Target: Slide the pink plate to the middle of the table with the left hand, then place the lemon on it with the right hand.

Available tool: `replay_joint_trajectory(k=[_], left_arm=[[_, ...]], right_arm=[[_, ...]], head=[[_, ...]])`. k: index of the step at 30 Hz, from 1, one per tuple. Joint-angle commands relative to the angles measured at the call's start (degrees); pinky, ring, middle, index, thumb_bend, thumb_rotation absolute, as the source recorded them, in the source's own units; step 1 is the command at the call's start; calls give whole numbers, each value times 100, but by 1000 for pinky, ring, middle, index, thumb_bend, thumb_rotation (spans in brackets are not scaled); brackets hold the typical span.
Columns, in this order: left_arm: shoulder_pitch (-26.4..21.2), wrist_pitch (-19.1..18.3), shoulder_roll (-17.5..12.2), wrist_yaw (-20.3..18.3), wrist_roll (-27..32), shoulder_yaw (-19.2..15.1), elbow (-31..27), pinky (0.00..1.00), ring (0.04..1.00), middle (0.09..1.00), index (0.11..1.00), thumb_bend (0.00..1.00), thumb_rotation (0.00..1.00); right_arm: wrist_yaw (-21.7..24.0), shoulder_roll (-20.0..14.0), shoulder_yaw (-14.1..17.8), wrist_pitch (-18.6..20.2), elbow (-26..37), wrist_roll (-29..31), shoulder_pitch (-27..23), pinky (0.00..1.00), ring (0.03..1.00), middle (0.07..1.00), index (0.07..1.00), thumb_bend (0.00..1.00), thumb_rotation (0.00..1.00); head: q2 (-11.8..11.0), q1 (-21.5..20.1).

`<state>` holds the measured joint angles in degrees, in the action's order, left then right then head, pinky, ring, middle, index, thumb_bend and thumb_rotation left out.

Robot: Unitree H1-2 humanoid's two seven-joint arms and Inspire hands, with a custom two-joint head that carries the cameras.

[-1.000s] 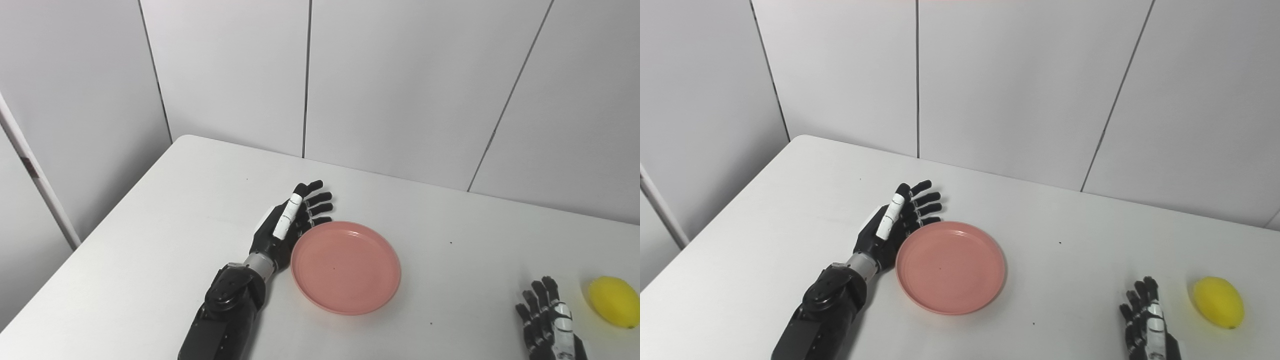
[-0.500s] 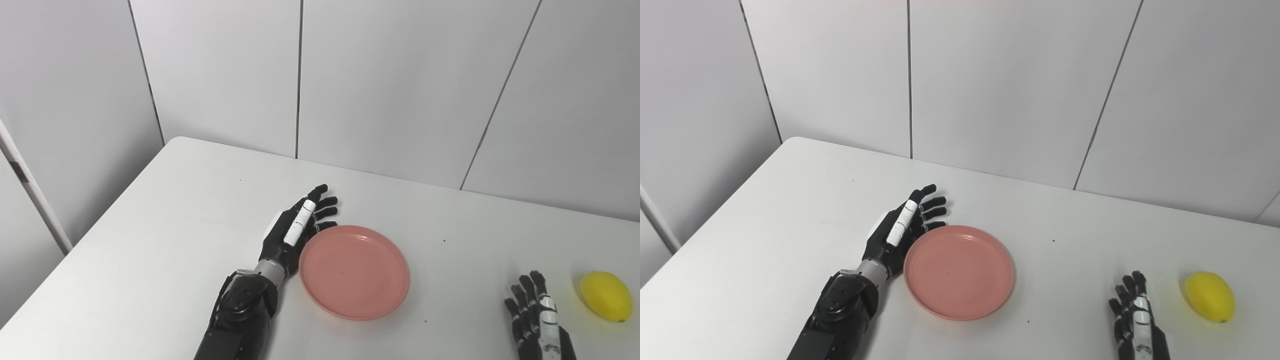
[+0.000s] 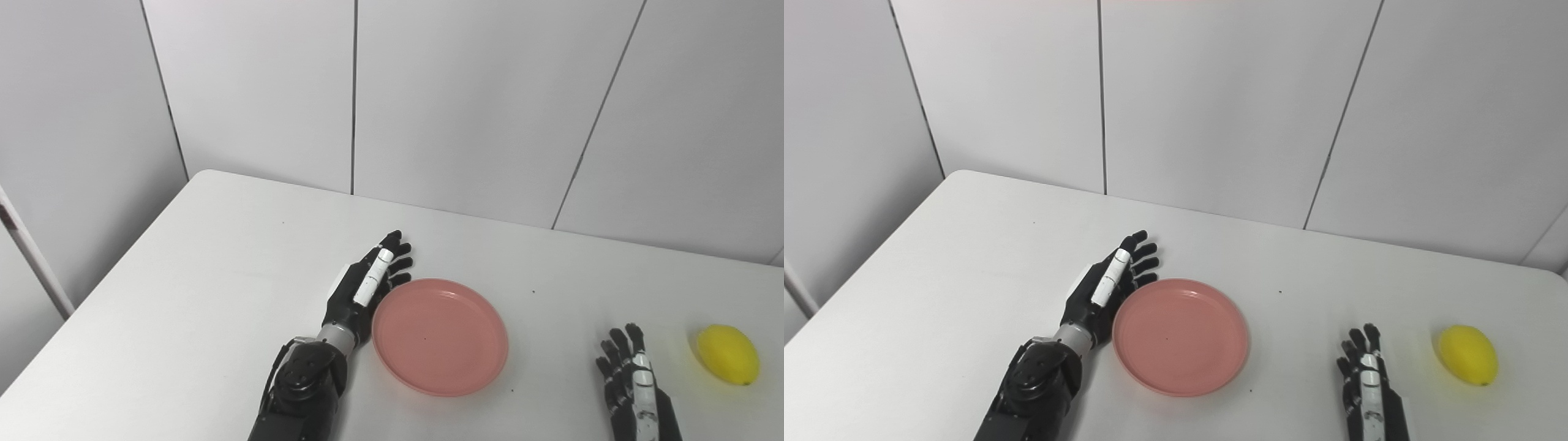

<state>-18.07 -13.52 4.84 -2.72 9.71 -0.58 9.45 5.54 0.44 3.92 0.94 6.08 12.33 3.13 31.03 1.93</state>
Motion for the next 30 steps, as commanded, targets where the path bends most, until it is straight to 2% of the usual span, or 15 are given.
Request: replay_joint_trajectory(k=[1,8,11,16,21,30], left_arm=[[210,-443,38,35,7,35,155,869,886,897,943,838,787],[252,-516,202,72,-5,81,100,882,876,893,979,834,769],[259,-518,202,31,-11,101,99,924,901,900,999,833,772],[251,-469,129,-3,-31,130,119,928,901,902,1000,831,788],[222,-445,55,-19,55,4,165,936,910,895,981,817,783],[159,-500,-188,-192,139,-131,125,858,878,885,940,829,761]], right_arm=[[-41,130,-72,-53,-166,0,155,1000,978,968,1000,689,870],[-41,146,-113,-63,-143,-79,142,1000,987,977,1000,691,882],[-78,183,-108,-44,-132,-59,145,1000,982,970,1000,697,860],[-122,212,-157,-7,-99,-91,146,1000,978,968,1000,724,847],[-213,268,-214,8,-96,-162,132,1000,973,962,1000,749,834],[-382,432,-305,58,-105,-311,94,1000,968,952,991,729,819]], head=[[14,-54],[40,-137],[54,-183],[83,-353],[115,-654],[171,-1121]])
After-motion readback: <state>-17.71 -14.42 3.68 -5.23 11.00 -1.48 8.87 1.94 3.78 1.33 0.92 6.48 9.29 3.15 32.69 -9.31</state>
